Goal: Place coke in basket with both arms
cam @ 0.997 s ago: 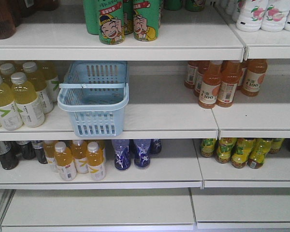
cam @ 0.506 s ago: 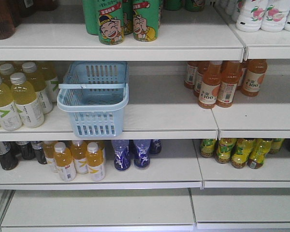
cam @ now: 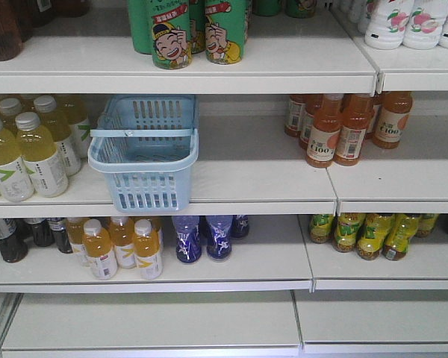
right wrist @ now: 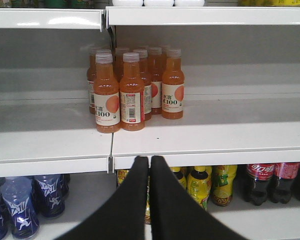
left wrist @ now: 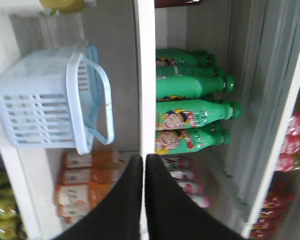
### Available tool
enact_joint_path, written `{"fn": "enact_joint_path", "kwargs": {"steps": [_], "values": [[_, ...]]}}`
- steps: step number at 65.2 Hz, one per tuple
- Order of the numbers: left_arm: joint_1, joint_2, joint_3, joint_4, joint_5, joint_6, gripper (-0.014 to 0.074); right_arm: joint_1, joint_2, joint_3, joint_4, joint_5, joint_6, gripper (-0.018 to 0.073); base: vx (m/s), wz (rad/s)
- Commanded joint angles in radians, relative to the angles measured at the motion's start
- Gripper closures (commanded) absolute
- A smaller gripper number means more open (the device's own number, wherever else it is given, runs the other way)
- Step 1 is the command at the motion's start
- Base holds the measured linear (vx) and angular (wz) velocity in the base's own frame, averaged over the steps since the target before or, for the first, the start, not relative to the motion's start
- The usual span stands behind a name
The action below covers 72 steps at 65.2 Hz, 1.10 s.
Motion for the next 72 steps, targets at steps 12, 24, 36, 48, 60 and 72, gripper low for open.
{"fn": "enact_joint_path", "kwargs": {"steps": [12, 24, 36, 48, 60, 72], "values": [[-0.002, 0.010, -0.399, -0.014, -0.095, 0.024, 0.0604, 0.000, -0.018, 0.011, -0.014, -0.072, -0.005, 0.0564, 0.00, 0.00], [-0.002, 0.171, -0.645, 0.206, -0.160, 0.214, 0.0604, 0.000, -0.018, 0.011, -0.014, -0.072, -0.005, 0.0564, 0.00, 0.00], [-0.002, 0.397, -0.791, 0.349, -0.115, 0.227, 0.0604, 0.000, -0.018, 0.011, -0.014, -0.072, -0.005, 0.0564, 0.00, 0.00], [-0.003, 0.620, -0.798, 0.341, -0.067, 0.236, 0.0604, 0.000, -0.018, 0.011, -0.014, -0.072, -0.005, 0.0564, 0.00, 0.00], [-0.005, 0.795, -0.798, 0.340, -0.047, 0.259, 0.0604, 0.000, -0.018, 0.011, -0.014, -0.072, -0.005, 0.0564, 0.00, 0.00], [-0.113, 0.924, -0.799, 0.341, -0.213, 0.253, 0.0604, 0.000, -0.018, 0.011, -0.014, -0.072, -0.005, 0.0564, 0.00, 0.00]]}}
